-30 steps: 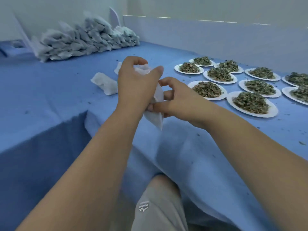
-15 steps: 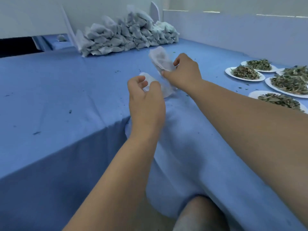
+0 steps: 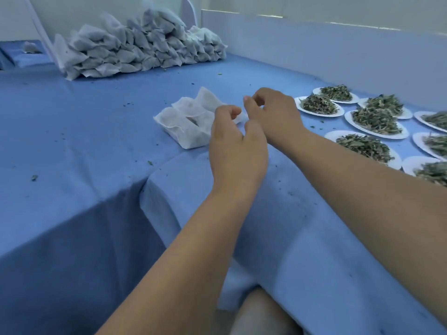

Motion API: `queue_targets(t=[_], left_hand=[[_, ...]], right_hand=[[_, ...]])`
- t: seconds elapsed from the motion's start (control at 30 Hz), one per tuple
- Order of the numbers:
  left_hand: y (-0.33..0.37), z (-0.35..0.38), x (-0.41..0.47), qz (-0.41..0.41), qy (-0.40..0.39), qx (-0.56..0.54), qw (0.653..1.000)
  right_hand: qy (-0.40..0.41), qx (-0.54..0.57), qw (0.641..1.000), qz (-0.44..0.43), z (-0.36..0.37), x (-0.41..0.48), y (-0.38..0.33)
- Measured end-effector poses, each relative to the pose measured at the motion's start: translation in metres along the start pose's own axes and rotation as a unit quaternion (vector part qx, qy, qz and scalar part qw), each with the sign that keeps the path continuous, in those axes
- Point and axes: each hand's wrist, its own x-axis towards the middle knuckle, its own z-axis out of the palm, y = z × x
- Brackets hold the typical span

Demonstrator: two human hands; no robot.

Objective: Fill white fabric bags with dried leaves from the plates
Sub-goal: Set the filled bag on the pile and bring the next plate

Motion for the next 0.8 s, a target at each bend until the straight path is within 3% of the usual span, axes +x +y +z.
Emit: queue_targets(t=[0.2, 0.37, 0.47, 0.53, 0.6, 0.67, 0.8], left_hand=[[0.011, 0.093, -0.020, -0.014, -0.162, 0.035, 0.986], [0.007, 0.147, -0.015, -0.070, -0.221, 0.105, 0.967], [-0.002, 0.167, -0.004, 0.018, -0.278, 0.338, 0.899], [-0.005, 0.173, 0.003, 0.033, -0.285, 0.409, 0.866], [-0.007, 0.177, 0.008, 0.046, -0.294, 0.422, 0.856], [-0.010, 0.178, 0.009, 0.045, -0.287, 0.394, 0.872], [-0.004, 0.174, 0.006, -0.028, -0.237, 0.242, 0.940]], right_hand=[[0.012, -0.104, 0.993, 0.062, -0.093, -0.032, 0.082], [-0.034, -0.207, 0.964, 0.163, -0.159, -0.051, 0.152], [-0.099, -0.265, 0.937, 0.203, -0.175, -0.058, 0.182], [-0.143, -0.278, 0.925, 0.216, -0.173, -0.058, 0.191], [-0.156, -0.270, 0.925, 0.216, -0.169, -0.053, 0.195], [-0.159, -0.263, 0.929, 0.204, -0.165, -0.047, 0.194], [-0.160, -0.217, 0.940, 0.211, -0.166, -0.037, 0.191]])
